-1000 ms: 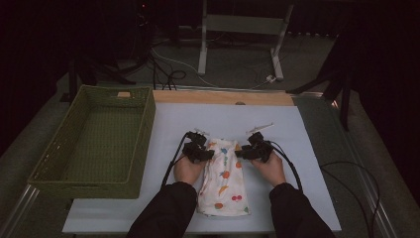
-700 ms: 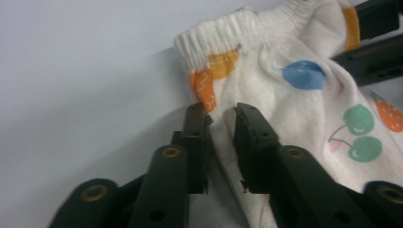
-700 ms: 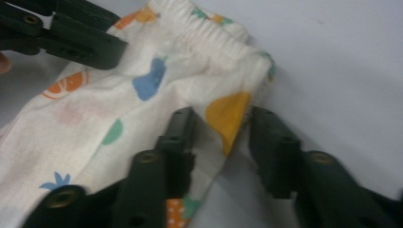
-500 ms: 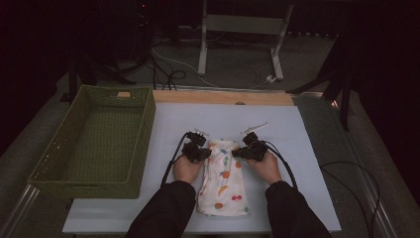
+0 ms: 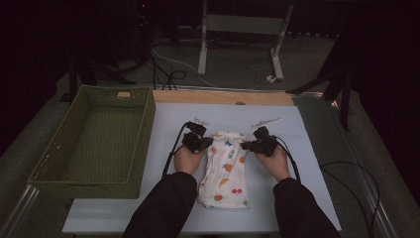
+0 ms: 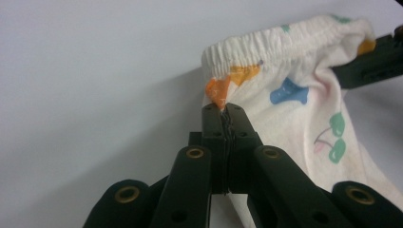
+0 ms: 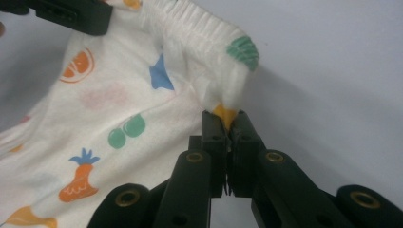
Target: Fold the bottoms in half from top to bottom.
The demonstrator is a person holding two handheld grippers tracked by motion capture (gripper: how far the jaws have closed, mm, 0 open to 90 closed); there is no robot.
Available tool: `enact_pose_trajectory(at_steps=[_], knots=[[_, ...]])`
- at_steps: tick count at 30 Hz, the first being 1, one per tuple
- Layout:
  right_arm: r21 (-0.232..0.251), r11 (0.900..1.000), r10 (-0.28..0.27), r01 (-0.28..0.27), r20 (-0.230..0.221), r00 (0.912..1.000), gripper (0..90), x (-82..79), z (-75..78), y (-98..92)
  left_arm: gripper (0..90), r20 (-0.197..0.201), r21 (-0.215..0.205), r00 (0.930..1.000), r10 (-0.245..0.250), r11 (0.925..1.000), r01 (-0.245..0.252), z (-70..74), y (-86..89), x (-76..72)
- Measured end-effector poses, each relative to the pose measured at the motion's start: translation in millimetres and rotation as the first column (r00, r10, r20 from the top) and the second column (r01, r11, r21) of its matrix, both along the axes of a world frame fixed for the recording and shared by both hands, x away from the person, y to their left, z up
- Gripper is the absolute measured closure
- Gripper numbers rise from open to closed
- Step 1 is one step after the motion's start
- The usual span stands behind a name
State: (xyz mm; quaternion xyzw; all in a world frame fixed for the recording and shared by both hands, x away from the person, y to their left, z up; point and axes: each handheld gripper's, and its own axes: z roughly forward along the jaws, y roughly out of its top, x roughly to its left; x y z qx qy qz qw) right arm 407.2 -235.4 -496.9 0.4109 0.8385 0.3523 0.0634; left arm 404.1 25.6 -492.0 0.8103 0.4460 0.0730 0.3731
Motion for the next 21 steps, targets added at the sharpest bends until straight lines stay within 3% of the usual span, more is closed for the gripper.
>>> enact_pose_trajectory(at_steps=[13, 21], knots=[[0.022, 0.998, 0.055, -0.056, 0.044, 0.9975, 87.5, -22.8, 7.9, -1.2, 89.1, 0.036, -0.038, 0.9986, -0.040, 0.9984, 0.041, 0.4, 13.3, -19.8], [0.044, 0.996, 0.072, -0.075, 0.066, 0.9952, 87.3, -36.2, 11.8, -6.8, 89.0, 0.074, -0.048, 0.9927, -0.095, 0.9939, 0.099, 9.6, 15.5, -35.0]])
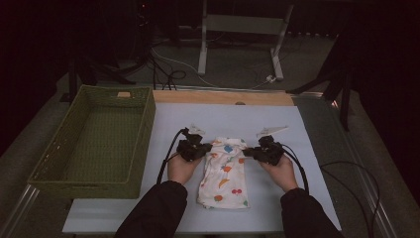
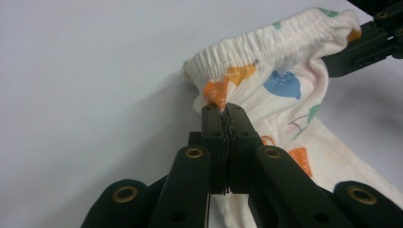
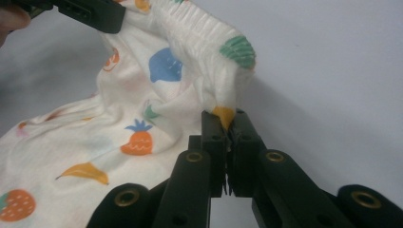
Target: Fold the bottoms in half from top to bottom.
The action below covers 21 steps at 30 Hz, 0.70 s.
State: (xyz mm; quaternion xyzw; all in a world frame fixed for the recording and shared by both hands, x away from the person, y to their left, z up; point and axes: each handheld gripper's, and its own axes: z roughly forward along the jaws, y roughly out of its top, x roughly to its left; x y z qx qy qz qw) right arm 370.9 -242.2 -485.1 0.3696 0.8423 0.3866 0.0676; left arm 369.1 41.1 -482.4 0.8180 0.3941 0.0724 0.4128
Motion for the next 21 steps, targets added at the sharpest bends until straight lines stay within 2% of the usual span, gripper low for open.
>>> enact_pose_trajectory(at_steps=[7, 21], knots=[[-0.007, 0.999, 0.032, -0.032, 0.015, 0.9994, 87.1, -10.8, 2.5, 2.8, 89.0, 0.011, 0.004, 0.9998, -0.018, 0.9998, 0.018, 1.6, 3.7, -9.9], [-0.002, 0.998, 0.060, -0.060, 0.027, 0.9978, 86.9, -28.7, 4.8, 4.9, 88.9, 0.025, 0.000, 0.9974, -0.067, 0.9977, 0.067, 2.2, 7.7, -30.6]])
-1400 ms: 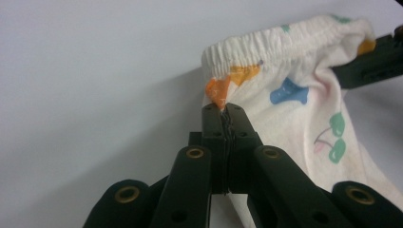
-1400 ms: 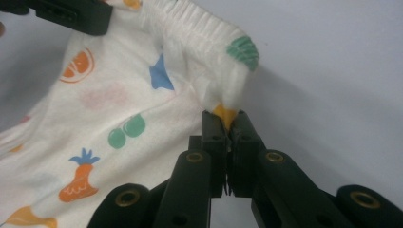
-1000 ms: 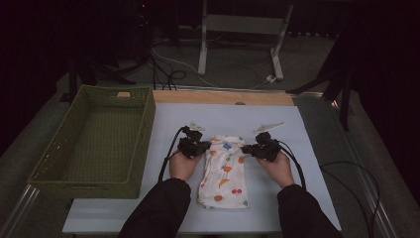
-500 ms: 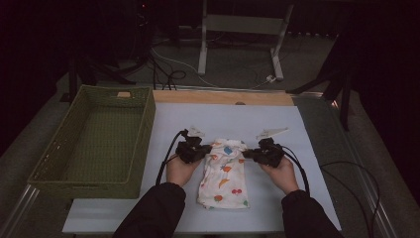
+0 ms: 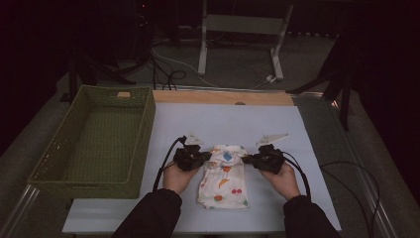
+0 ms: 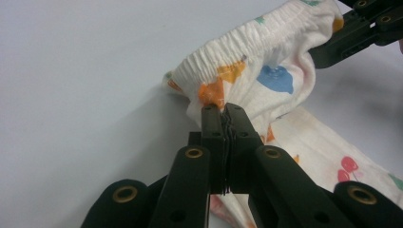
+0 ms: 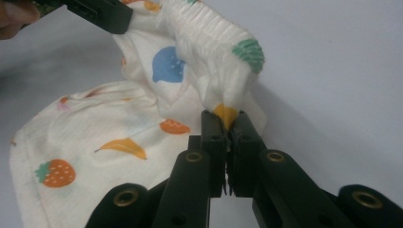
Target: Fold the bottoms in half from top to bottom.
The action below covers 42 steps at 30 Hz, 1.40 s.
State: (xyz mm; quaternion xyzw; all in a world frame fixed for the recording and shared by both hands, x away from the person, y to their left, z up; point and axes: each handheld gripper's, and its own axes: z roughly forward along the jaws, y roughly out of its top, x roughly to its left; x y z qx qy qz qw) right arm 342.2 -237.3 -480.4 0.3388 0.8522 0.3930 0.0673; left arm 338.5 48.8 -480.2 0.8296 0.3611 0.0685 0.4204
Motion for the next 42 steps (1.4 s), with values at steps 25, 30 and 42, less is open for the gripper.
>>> enact_pose_trajectory(at_steps=[25, 30, 42], knots=[[0.001, 1.000, 0.030, -0.030, -0.007, 0.9995, 86.5, -26.8, -10.9, -0.5, 88.8, -0.013, -0.007, 0.9979, -0.063, 0.9980, 0.063, -6.1, 0.6, -26.0], [0.003, 1.000, 0.030, -0.030, -0.009, 0.9995, 86.4, -28.5, -12.8, -1.5, 88.8, -0.013, -0.001, 0.9974, -0.071, 0.9975, 0.071, -6.9, 0.9, -28.1], [0.003, 0.999, 0.041, -0.041, -0.024, 0.9989, 85.2, -35.8, -19.9, 0.6, 88.8, -0.022, -0.008, 0.9966, -0.080, 0.9968, 0.080, -13.0, 1.8, -35.6]])
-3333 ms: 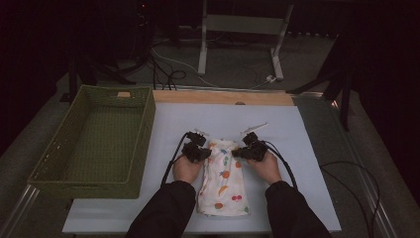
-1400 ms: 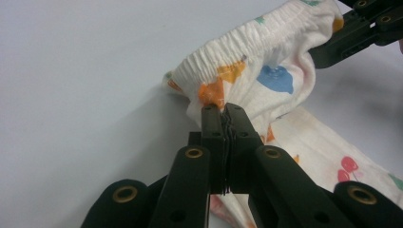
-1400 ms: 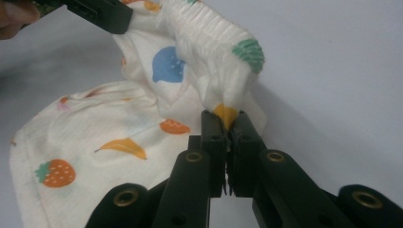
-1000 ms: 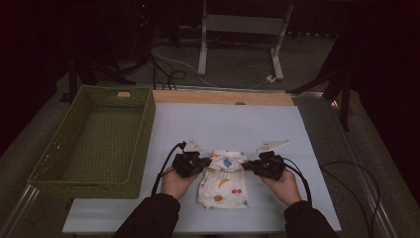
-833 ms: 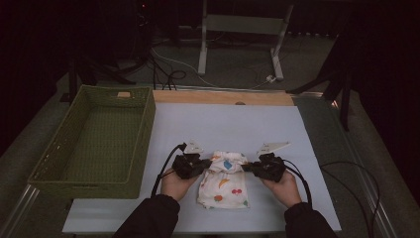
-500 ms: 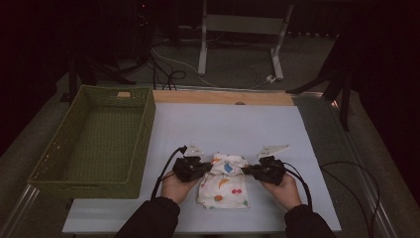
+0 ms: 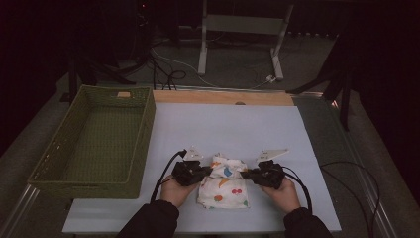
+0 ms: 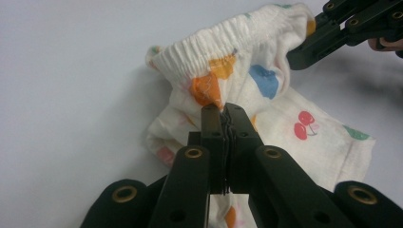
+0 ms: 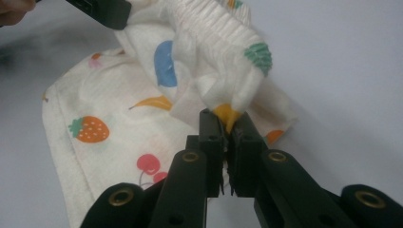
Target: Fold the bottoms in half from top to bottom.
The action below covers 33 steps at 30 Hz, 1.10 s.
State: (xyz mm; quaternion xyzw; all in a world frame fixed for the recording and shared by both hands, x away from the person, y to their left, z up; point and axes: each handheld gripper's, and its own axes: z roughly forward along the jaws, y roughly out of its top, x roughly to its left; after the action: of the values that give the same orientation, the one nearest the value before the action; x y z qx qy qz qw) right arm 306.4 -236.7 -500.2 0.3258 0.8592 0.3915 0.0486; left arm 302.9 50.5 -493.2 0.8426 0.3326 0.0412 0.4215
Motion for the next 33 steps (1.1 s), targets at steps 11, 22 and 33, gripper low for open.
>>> enact_pose_trajectory(at_steps=[11, 22, 33], knots=[[0.002, 1.000, 0.012, -0.012, -0.029, 0.9995, 81.6, -7.0, -8.7, 2.4, 88.4, -0.025, 0.013, 0.9995, -0.021, 0.9997, 0.021, -9.7, 0.1, -9.0], [-0.002, 1.000, 0.022, -0.022, -0.046, 0.9987, 76.1, -14.1, -7.0, -5.3, 88.2, -0.042, 0.035, 0.9983, -0.041, 0.9985, 0.042, -18.0, 1.7, -15.0], [0.015, 1.000, 0.016, -0.016, -0.031, 0.9994, 77.2, -16.5, 7.4, -18.6, 88.0, -0.014, 0.097, 0.9961, -0.087, 0.9914, 0.088, -21.4, 1.2, -25.4]])
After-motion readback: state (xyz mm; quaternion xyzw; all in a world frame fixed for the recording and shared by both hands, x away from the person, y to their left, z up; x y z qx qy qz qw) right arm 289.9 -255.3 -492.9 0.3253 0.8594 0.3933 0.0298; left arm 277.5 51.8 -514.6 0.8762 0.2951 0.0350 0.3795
